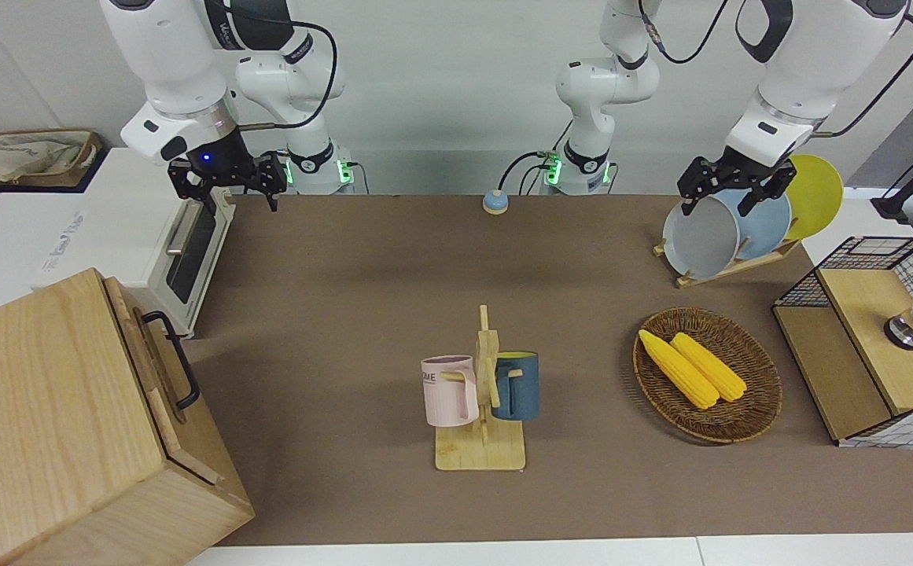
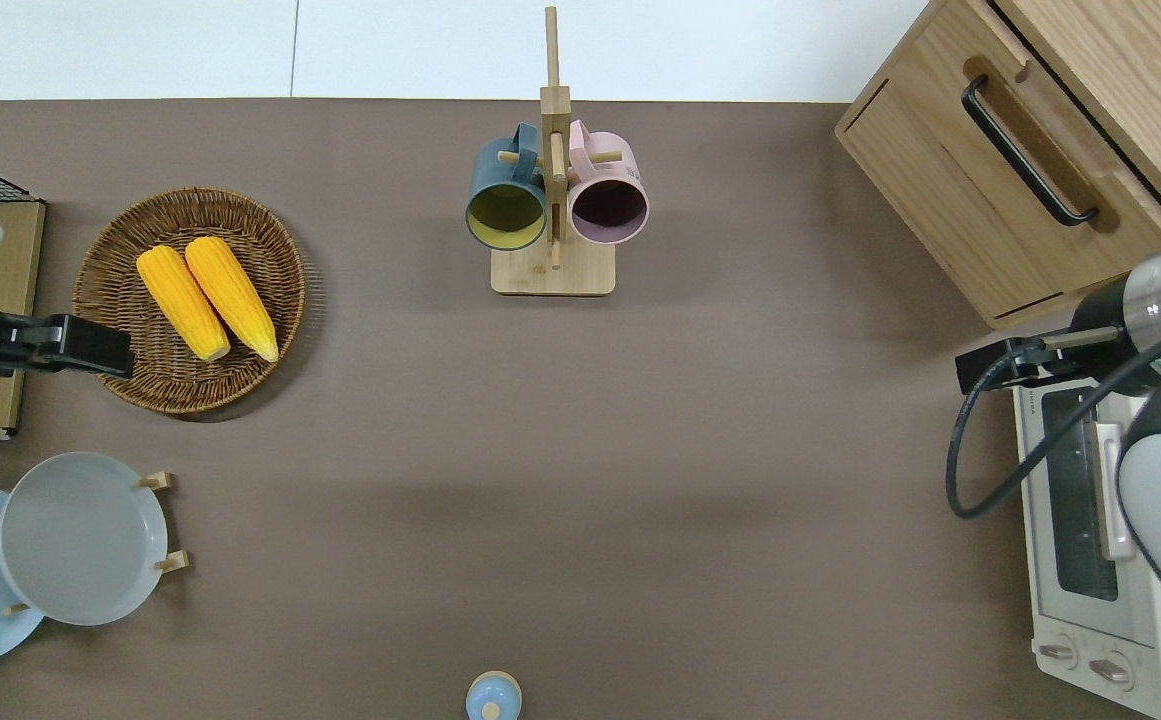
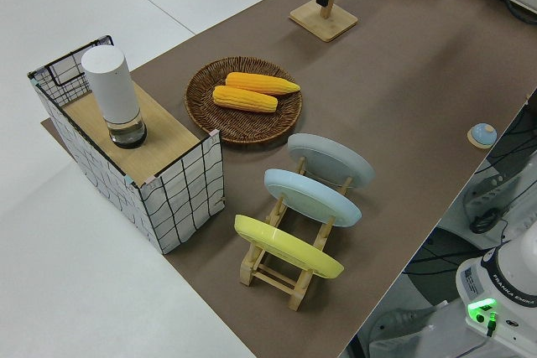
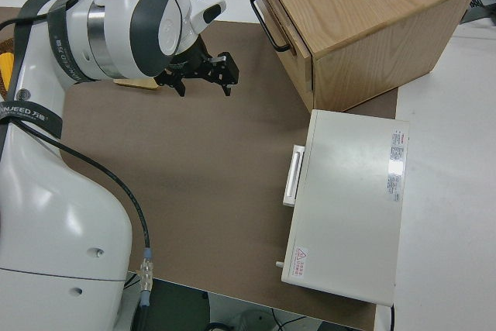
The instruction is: Slide drawer open with right arm
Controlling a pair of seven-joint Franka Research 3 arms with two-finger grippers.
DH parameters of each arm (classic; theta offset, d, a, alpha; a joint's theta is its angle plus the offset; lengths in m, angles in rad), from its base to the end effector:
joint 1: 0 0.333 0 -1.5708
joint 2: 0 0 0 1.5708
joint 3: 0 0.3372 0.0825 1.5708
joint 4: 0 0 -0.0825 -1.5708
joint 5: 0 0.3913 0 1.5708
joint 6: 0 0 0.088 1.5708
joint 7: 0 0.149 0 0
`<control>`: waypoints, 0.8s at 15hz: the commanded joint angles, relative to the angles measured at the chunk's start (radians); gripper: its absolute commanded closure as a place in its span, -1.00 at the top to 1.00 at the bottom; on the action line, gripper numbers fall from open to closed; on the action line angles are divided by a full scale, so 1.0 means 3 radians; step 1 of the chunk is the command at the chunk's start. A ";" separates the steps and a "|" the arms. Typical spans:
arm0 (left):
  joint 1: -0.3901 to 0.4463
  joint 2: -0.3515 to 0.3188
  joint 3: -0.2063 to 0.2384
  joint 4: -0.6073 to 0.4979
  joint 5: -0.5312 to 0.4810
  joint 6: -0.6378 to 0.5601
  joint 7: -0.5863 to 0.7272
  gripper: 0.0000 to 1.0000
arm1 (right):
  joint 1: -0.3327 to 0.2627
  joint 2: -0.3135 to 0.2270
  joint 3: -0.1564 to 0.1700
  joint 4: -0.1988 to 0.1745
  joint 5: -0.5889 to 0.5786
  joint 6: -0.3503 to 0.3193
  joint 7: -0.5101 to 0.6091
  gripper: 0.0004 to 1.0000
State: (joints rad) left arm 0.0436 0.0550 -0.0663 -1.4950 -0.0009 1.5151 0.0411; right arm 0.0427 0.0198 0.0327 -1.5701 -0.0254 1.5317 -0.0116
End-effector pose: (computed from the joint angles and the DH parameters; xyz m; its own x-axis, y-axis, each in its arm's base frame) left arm 0.5730 -0.0121 0.6039 0.9974 -0.0638 -0.0346 -0.0637 -0.9980 0.0060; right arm 0.5599 0.0382 0.5897 0.9946 0.0858 -0.0584 0.0873 -0.9959 0.0241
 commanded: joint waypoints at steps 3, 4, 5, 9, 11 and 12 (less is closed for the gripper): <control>-0.0023 -0.0015 0.0001 0.0034 0.0059 -0.0060 -0.0035 0.99 | -0.0035 0.0021 0.0003 0.0069 -0.0013 -0.0043 0.0013 0.98; -0.0023 -0.0015 0.0001 0.0034 0.0059 -0.0060 -0.0035 0.99 | -0.0040 0.0021 0.0003 0.0069 -0.0002 -0.0043 0.0008 0.98; -0.0023 -0.0015 0.0001 0.0034 0.0059 -0.0060 -0.0035 0.99 | -0.0050 0.0026 0.0003 0.0069 -0.0002 -0.0028 -0.0002 0.98; -0.0023 -0.0015 0.0001 0.0029 0.0059 -0.0060 -0.0035 0.99 | -0.0066 0.0036 0.0003 0.0069 0.0028 -0.0028 -0.0007 0.98; -0.0023 -0.0015 0.0001 0.0029 0.0059 -0.0060 -0.0035 0.99 | -0.0061 0.0036 -0.0002 0.0069 0.0023 -0.0033 -0.0007 0.98; -0.0023 -0.0015 0.0001 0.0034 0.0059 -0.0060 -0.0035 0.99 | -0.0071 0.0036 -0.0002 0.0069 0.0018 -0.0033 -0.0007 0.98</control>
State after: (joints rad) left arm 0.0436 0.0550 -0.0663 -1.4950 -0.0009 1.5151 0.0411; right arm 0.0372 0.0204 0.0265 -1.5670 -0.0251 1.5316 -0.0103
